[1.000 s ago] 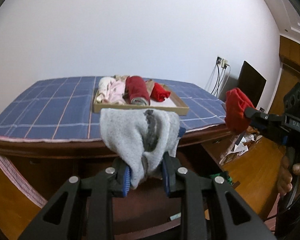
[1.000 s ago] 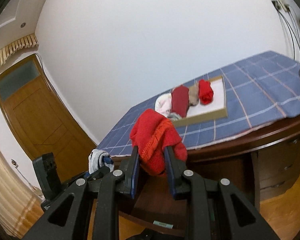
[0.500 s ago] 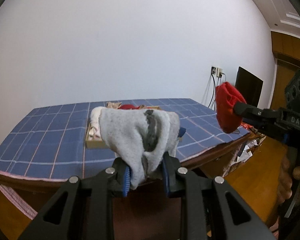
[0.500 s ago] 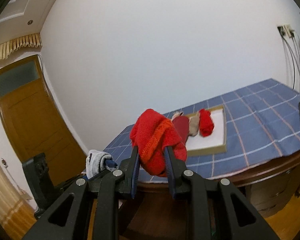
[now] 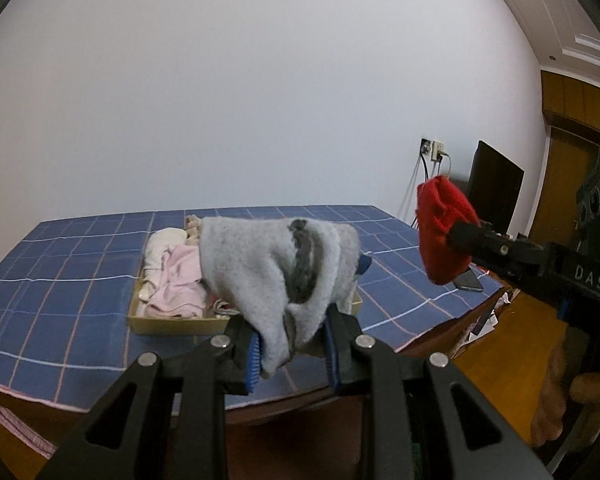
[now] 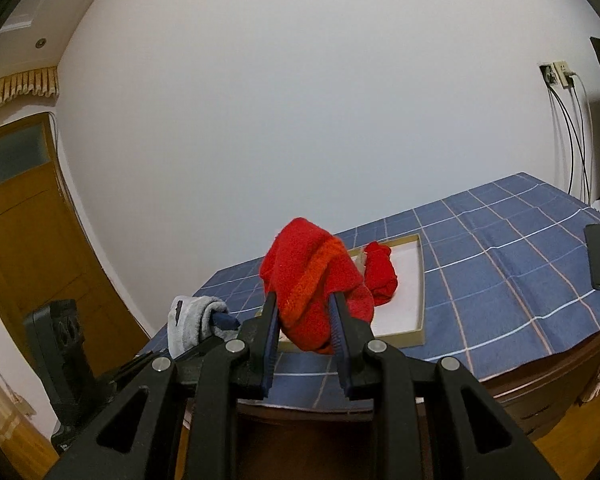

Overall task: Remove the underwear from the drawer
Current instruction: 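Lift the white-grey sock and red knit garment up over the tray, then lower both held items into the tray beside the other garments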

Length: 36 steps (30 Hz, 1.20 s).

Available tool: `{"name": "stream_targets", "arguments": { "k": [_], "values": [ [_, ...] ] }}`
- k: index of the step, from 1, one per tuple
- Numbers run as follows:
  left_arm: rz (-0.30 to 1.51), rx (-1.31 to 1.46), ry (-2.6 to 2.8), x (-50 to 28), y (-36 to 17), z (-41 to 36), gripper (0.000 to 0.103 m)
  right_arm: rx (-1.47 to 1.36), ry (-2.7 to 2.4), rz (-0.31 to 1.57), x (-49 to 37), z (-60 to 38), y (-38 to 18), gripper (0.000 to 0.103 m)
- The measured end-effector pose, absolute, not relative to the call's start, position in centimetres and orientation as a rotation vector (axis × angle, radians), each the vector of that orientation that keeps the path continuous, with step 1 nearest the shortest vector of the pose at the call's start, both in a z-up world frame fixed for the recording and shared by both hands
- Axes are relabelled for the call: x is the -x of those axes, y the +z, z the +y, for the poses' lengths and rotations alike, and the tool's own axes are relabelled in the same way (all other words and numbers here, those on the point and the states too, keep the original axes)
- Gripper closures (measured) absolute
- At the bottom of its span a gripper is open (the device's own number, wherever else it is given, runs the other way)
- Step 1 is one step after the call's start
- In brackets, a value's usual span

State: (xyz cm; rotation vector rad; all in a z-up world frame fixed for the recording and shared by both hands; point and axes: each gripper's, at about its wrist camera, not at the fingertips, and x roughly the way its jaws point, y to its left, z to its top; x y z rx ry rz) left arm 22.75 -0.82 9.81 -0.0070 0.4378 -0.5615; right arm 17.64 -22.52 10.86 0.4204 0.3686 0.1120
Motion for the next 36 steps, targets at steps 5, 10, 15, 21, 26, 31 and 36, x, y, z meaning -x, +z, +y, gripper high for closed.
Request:
{"name": "stream_targets", "arguments": {
  "k": [5, 10, 15, 21, 26, 31, 36],
  "values": [
    [0.448, -0.009, -0.553, -24.6, 9.5, -2.5, 0.079, -0.434, 0.094, 0.385, -19.3, -23.4, 10.1, 0.076],
    [0.480, -0.018, -0.540, -26.9, 8.4, -4.2, 0.079, -0.455, 0.065, 0.414, -20.9, -24.6, 9.0, 0.076],
    [0.517, -0.015, -0.530, -28.9, 7.3, -5.7, 0.079, -0.454, 0.033, 0.433, -22.2, -25.6, 8.0, 0.076],
    [0.528, -0.051, -0.520, -30.4, 6.8, -7.7, 0.079, -0.445, 0.006, 0.454, -23.5, -27.0, 6.8, 0.076],
    [0.542, -0.072, -0.514, -31.6, 6.1, -9.0, 0.079, -0.434, -0.013, 0.470, -24.2, -28.0, 6.2, 0.076],
    [0.559, -0.092, -0.497, -32.9, 5.3, -10.2, 0.079, -0.428, -0.015, 0.497, -25.4, -28.7, 5.2, 0.076],
    [0.574, -0.101, -0.479, -34.0, 4.6, -10.8, 0.079, -0.412, -0.026, 0.521, -26.5, -29.2, 4.2, 0.076]
  ]
}}
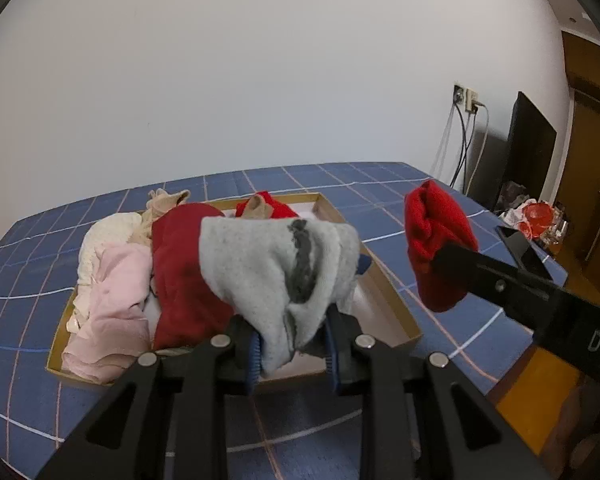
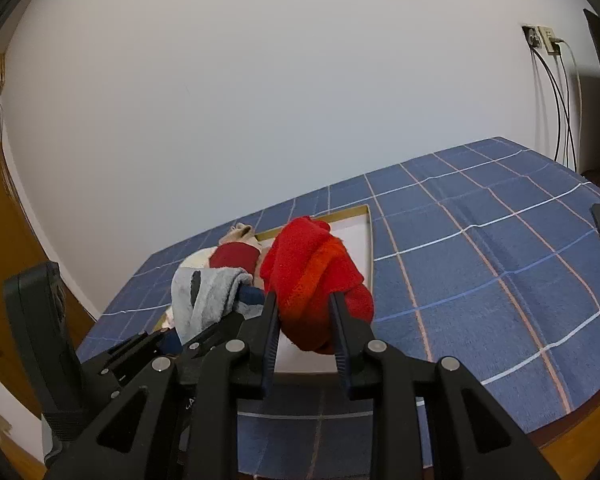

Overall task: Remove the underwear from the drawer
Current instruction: 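Lower both held items into the tray beside the other garments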

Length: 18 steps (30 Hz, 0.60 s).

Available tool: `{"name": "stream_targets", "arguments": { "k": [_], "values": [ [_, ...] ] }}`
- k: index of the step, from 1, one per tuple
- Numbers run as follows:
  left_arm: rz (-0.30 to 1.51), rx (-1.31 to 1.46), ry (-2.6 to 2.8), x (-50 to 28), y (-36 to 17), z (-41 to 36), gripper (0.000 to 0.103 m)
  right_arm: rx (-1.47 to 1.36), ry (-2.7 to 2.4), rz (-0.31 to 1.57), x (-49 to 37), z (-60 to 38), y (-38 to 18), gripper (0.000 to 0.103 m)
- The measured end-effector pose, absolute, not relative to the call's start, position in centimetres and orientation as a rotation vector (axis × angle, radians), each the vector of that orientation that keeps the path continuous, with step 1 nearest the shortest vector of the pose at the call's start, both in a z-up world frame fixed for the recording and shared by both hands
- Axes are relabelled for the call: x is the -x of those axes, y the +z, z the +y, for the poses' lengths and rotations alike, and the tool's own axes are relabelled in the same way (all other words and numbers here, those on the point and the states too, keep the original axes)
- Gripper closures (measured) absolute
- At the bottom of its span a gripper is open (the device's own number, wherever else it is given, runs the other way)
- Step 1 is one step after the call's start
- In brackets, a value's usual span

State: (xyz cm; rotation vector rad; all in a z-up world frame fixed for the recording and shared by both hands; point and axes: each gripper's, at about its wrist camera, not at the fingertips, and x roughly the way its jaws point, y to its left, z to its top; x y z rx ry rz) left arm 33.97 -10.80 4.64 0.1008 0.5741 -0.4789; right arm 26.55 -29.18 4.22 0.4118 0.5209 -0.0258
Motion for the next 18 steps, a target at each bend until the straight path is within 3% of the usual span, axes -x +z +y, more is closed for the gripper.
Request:
{"name": "stream_targets", "arguments": {
  "k": [18],
  "values": [
    [0.662, -0.109, -0.444, -37.1, 0.9, -11.6, 0.079, -0.381, -0.045, 0.631, -30.4, -29.1, 0.6, 0.076]
  ]
}}
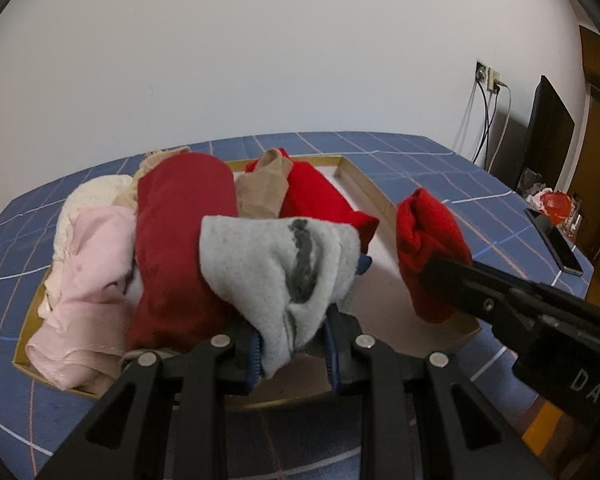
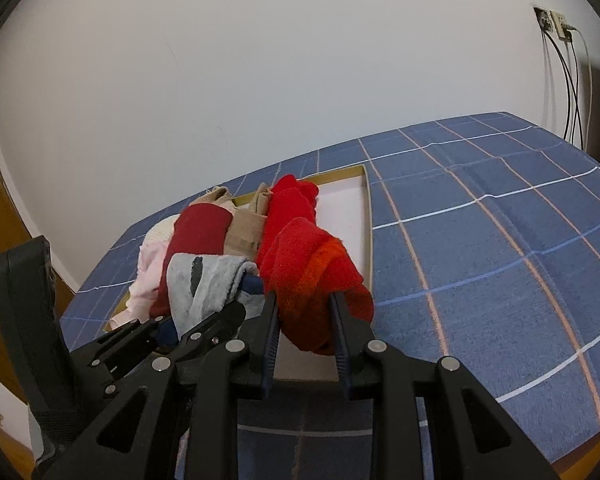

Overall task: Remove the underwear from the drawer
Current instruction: 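Lower both held items into the tray beside the other garments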

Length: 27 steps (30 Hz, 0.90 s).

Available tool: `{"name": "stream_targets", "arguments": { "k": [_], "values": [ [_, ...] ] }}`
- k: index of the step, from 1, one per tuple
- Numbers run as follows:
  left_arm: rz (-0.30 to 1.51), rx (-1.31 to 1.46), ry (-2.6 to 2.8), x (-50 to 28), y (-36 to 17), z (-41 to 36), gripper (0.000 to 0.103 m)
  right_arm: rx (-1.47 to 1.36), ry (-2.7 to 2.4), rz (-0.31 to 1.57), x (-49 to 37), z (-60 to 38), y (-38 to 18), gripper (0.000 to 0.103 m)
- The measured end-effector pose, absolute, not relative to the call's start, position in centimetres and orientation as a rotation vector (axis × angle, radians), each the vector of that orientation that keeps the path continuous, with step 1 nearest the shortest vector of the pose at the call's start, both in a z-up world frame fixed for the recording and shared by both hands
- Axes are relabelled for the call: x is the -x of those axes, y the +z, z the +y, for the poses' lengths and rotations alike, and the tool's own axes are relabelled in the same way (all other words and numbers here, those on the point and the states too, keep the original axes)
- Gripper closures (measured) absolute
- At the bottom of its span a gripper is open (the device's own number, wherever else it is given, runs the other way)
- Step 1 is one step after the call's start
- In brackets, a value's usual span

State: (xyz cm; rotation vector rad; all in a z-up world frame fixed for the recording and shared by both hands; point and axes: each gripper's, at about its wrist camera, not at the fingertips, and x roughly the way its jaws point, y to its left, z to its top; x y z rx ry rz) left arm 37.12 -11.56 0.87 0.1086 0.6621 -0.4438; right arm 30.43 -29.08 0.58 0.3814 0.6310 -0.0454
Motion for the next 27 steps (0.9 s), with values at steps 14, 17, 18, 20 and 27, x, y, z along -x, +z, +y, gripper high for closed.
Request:
{"name": "stream_targets", "arguments": {
  "k": [14, 17, 18, 20, 27],
  "values": [
    [0.715, -0.114, -0.462, -38.1, -0.3, -12.6, 0.079, -0.378, -0.052, 0.647, -32.0, -28.9, -0.7, 0.076],
    [0.718, -0.119, -0.453, -38.1, -0.3, -12.8, 0.079, -0.390, -0.047, 0.650, -32.1, -29.0, -1.0, 0.076],
    [0.723, -0.119, -0.449, -38.1, -0.4, -12.9, 0.079, -0.395, -0.045, 0.650, -32.1, -29.0, -1.1, 0.076],
    [0.730, -0.120, -0.444, -38.3, -0.4, -13.1, 0.078, -0.396, -0.039, 0.644, -32.0, -29.0, -1.2, 0.075],
    [0.770, -0.094, -0.417, -39.2, -0.8, -13.7, 0.055, -0.579, 0.075, 0.620, -30.9, -30.7, -1.3, 0.057]
  ]
}}
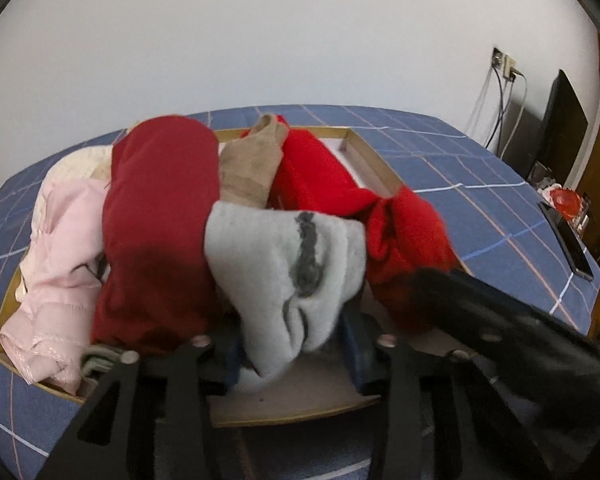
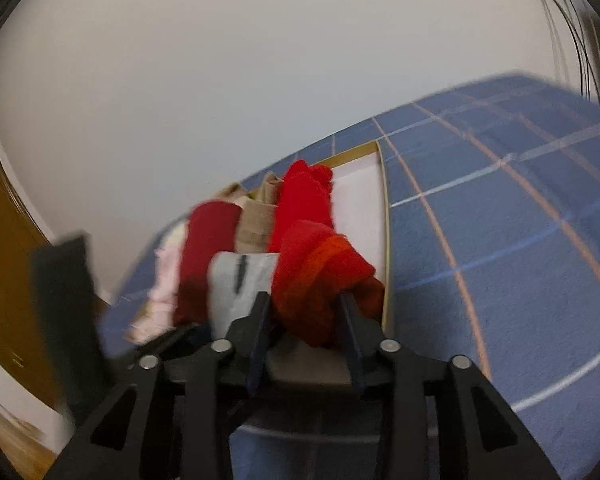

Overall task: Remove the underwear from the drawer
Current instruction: 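Lower both held items into the tray beside the other garments, then open both grippers and withdraw both tools from the tray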

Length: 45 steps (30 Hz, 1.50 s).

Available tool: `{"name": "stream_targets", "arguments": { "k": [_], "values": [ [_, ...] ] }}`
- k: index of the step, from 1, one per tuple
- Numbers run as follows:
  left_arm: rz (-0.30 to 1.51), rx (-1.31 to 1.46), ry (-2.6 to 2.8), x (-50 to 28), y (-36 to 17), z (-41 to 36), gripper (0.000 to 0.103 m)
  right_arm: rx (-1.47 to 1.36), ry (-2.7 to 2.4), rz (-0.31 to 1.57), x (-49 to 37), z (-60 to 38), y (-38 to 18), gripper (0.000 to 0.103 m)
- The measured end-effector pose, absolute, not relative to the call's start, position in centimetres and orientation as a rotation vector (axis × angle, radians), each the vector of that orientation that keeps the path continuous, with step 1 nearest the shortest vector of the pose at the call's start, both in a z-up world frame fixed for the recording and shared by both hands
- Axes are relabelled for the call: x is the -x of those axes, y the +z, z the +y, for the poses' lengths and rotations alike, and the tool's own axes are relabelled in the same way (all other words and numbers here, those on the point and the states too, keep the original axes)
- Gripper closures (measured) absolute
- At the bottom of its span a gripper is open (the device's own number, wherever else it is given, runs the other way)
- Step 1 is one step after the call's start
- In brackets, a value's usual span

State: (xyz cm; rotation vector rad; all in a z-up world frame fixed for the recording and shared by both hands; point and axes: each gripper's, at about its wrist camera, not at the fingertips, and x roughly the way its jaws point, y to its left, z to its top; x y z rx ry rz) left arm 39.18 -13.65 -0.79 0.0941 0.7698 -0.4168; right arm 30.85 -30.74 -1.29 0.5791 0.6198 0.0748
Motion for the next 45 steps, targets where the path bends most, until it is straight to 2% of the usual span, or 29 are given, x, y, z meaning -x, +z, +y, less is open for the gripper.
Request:
{"name": "stream_targets", "arguments": {
  "k": [1, 2, 3, 12, 14, 16, 21, 45],
  "values": [
    [0.780, -0.083, -0.417, -39.4, -0.9, -13.6, 0.047, -0.604, 0.077, 0.608, -30.3, -31.0, -1.1, 0.044],
    [0.783, -0.077, -0.426, -39.4, -0.9, -13.5, 0.037, -0.624, 0.077, 0.582, -29.3, -31.2, -0.8, 0.041],
    [0.785, -0.079, -0.434, -39.4, -0.9, -13.6, 0.033, -0.640, 0.083, 0.552, -28.3, -31.4, -0.5, 0.039],
    [0.721, -0.134, -0.356, -37.6, -0.3, -13.4, 0.025, -0.708, 0.058, 0.445, -19.5, -32.1, 1.0, 0.037],
    [0.706, -0.136, -0.366, -36.5, 0.3, -13.2, 0.009, -0.716, 0.055, 0.454, -18.2, -31.9, 0.9, 0.037],
    [0.660, -0.157, -0.354, -35.0, 0.8, -13.2, 0.003, -0.745, 0.057, 0.466, -17.1, -32.1, 0.5, 0.037],
    [0.573, -0.243, -0.322, -31.8, 1.8, -13.3, 0.001, -0.756, 0.040, 0.478, -14.9, -31.8, 0.1, 0.037],
    [0.584, -0.342, -0.383, -22.4, -0.2, -8.2, 0.001, -0.659, 0.056, 0.528, -8.4, -27.4, -0.7, 0.037]
  ]
}}
